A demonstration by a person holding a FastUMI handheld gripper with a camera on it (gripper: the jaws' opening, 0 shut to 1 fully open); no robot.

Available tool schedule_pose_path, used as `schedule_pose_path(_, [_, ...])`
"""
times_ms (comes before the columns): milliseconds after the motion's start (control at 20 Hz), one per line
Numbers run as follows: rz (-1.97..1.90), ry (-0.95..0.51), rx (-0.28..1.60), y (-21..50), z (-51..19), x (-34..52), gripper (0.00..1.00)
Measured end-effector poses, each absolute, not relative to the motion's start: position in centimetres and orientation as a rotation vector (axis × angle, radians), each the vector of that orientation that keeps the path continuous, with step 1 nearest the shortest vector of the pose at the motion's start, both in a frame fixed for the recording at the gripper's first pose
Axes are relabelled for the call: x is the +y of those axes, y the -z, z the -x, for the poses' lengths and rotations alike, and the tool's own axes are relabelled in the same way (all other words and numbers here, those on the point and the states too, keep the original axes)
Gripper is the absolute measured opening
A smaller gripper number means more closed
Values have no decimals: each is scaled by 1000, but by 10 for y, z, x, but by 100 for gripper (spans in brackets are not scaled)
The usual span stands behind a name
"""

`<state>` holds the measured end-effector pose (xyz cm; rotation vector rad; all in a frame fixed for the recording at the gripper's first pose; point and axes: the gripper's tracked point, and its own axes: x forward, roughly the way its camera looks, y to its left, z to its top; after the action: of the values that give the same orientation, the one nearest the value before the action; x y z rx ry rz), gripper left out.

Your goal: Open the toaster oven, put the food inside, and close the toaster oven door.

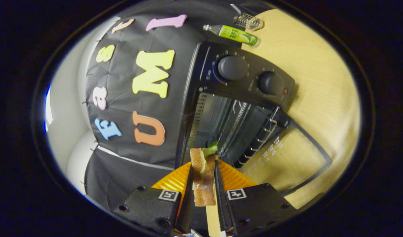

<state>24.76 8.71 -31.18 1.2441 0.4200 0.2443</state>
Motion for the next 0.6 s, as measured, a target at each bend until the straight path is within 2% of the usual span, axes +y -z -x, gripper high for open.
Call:
schedule_pose_path(200, [-1182,-188,355,316,-285,90,39])
schedule_pose_path(500, [-1140,-147,351,339,-313,95,39])
schedule_pose_path(600, [-1096,-116,363,349,-320,91,42])
